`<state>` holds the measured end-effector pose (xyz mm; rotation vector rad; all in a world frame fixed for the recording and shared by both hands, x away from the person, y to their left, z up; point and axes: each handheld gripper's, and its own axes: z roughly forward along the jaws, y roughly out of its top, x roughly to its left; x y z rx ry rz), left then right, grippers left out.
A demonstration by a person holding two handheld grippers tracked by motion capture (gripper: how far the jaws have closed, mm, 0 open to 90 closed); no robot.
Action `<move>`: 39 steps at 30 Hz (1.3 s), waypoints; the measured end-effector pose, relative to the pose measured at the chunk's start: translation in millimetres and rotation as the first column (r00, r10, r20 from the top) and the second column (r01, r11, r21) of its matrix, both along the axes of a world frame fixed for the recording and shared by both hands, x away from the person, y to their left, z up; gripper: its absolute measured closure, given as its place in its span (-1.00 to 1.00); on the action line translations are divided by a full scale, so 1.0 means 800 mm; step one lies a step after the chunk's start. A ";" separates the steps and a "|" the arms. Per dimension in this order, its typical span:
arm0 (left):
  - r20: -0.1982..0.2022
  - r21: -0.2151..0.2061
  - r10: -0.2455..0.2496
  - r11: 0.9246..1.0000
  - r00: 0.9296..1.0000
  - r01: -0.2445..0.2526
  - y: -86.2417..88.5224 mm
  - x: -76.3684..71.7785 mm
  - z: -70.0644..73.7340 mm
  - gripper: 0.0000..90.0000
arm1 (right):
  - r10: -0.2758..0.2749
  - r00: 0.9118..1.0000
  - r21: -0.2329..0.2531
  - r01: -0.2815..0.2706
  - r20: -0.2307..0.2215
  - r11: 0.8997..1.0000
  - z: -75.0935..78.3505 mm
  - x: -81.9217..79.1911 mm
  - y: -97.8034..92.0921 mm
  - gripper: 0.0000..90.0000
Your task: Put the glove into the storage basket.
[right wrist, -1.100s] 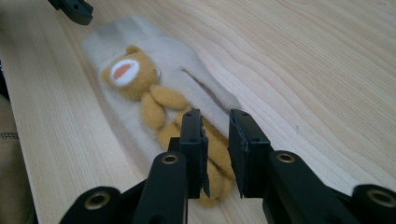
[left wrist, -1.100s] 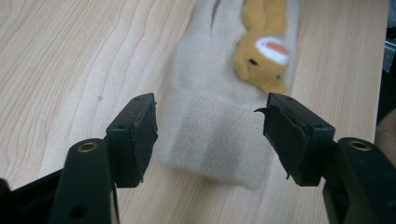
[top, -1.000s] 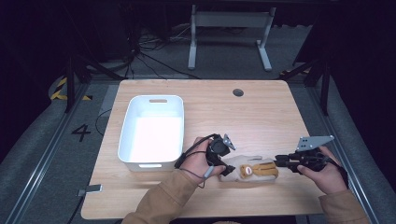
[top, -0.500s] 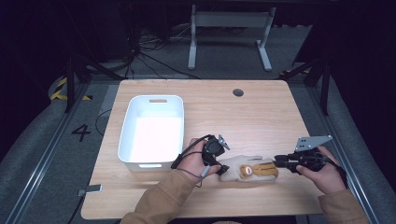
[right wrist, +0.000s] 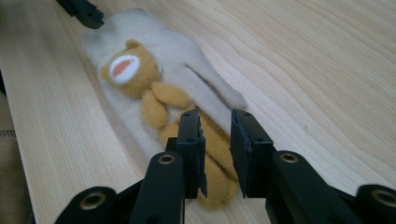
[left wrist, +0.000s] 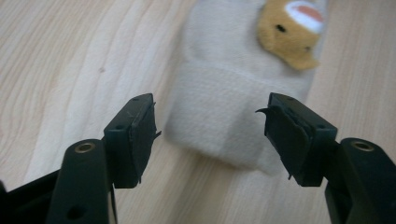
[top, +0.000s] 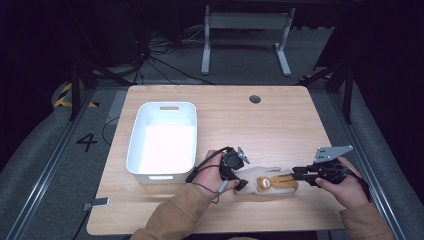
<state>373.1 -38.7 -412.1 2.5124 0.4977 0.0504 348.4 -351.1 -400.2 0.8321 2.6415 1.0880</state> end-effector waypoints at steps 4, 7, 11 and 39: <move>0.025 0.019 -0.032 0.999 0.999 0.031 -0.008 -0.006 -0.002 -0.25 | 0.004 1.000 0.000 -0.004 -0.003 1.000 0.000 -0.001 0.001 0.64; 0.010 0.028 -0.027 0.999 1.000 0.027 -0.010 -0.005 -0.005 -0.28 | 0.001 1.000 0.000 -0.001 -0.005 1.000 -0.001 0.000 0.001 0.61; 0.007 0.025 -0.009 1.000 1.000 0.008 -0.006 -0.004 -0.006 -0.29 | -0.004 1.000 -0.003 0.004 -0.011 1.000 -0.003 0.001 0.001 0.53; 0.047 0.042 -0.143 0.989 0.989 0.141 -0.074 -0.007 -0.007 -0.48 | -0.023 1.000 0.018 0.023 -0.018 1.000 -0.003 0.002 0.000 0.45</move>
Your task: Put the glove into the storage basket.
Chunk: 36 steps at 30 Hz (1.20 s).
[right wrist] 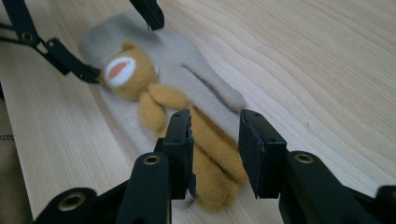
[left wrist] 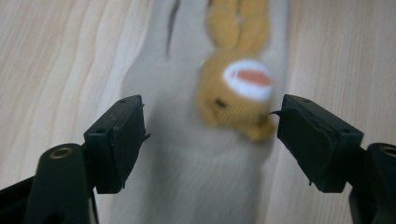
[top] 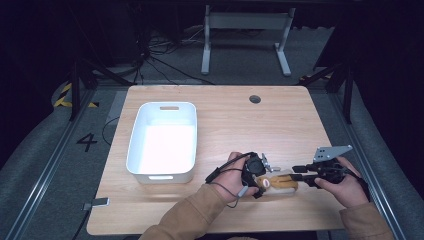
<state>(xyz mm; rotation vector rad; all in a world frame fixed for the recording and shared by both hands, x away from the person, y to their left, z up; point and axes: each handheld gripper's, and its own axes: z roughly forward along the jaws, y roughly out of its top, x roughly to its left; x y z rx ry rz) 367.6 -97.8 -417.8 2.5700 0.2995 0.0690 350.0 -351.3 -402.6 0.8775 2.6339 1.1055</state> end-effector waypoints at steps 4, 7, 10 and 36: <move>0.017 0.043 0.004 0.999 1.000 -0.005 -0.013 0.005 -0.012 -0.53 | 0.000 1.000 0.006 0.000 0.005 1.000 0.001 -0.001 -0.001 0.44; 0.015 0.056 -0.005 0.998 1.000 0.004 -0.017 0.008 -0.019 -0.55 | 0.000 1.000 0.012 0.000 0.006 1.000 0.002 -0.001 -0.002 0.43; -0.004 0.053 0.004 0.999 1.000 -0.004 -0.019 0.013 -0.022 -0.57 | 0.001 1.000 0.014 -0.001 0.004 1.000 0.001 0.000 -0.001 0.42; -0.039 0.088 0.023 0.996 0.999 -0.019 -0.025 0.006 -0.026 0.20 | -0.001 1.000 0.031 0.001 0.015 1.000 0.004 -0.002 0.000 0.42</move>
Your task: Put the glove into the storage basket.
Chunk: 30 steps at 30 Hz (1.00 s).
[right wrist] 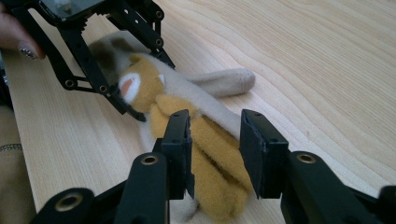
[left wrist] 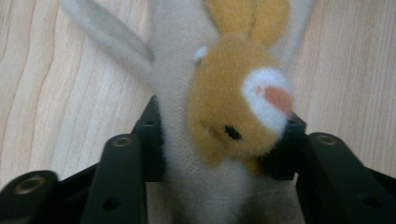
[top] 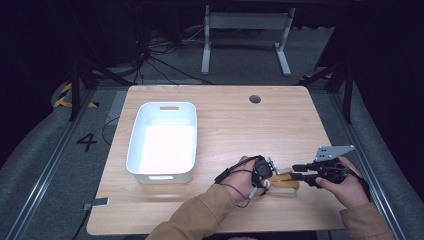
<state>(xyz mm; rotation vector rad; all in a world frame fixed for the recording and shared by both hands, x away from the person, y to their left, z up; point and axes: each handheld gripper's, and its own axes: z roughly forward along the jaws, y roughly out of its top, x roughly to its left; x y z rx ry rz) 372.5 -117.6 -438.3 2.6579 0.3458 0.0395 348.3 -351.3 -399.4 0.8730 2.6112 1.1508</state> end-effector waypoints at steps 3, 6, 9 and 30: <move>-0.007 0.010 0.005 1.000 1.000 -0.005 0.000 -0.001 0.001 0.31 | 0.000 1.000 0.001 -0.001 0.007 1.000 0.001 0.000 0.000 0.43; -0.011 0.017 0.005 1.000 1.000 -0.005 0.000 -0.001 0.002 0.35 | -0.002 1.000 0.000 0.002 0.008 1.000 0.001 0.000 -0.001 0.45; -0.016 0.034 -0.002 0.999 1.000 0.003 -0.002 0.000 0.004 0.39 | -0.004 1.000 -0.002 0.004 0.012 1.000 0.002 0.000 -0.002 0.45; -0.037 -0.026 0.047 0.999 0.998 -0.048 0.021 -0.001 0.050 0.72 | -0.009 0.999 0.025 0.008 0.036 1.000 0.009 0.008 -0.003 0.47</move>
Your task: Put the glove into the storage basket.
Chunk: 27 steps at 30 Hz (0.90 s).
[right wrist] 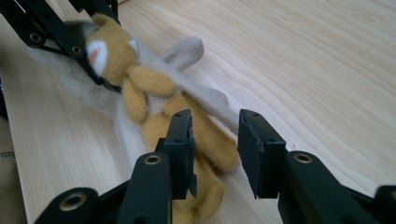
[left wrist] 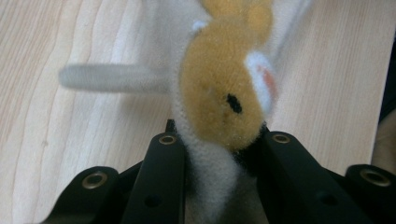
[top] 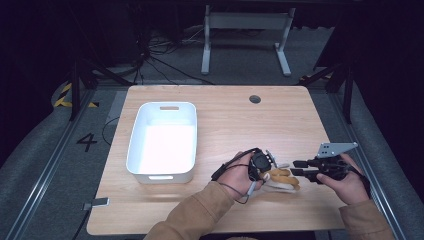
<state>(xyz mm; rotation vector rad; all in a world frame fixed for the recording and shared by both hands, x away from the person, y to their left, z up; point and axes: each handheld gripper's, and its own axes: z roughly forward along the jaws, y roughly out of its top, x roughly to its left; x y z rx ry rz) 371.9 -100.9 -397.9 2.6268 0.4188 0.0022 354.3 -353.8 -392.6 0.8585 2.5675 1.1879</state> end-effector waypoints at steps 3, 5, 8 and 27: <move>0.015 -0.018 0.023 1.000 1.000 -0.023 0.011 0.003 0.008 0.72 | -0.002 1.000 0.008 0.002 0.005 1.000 0.002 0.003 0.001 0.47; 0.015 -0.018 0.039 0.999 0.999 -0.039 0.019 0.005 0.014 0.72 | 0.000 1.000 0.008 0.000 0.009 1.000 0.003 0.004 0.001 0.47; 0.038 -0.029 0.067 0.997 0.997 -0.065 0.034 0.010 0.025 0.72 | 0.003 1.000 0.013 -0.004 0.010 1.000 0.003 0.007 0.002 0.47; 0.078 -0.100 0.338 0.939 0.938 -0.329 0.145 0.032 0.089 0.71 | 0.050 0.999 0.005 -0.050 -0.011 0.999 -0.001 0.035 0.026 0.46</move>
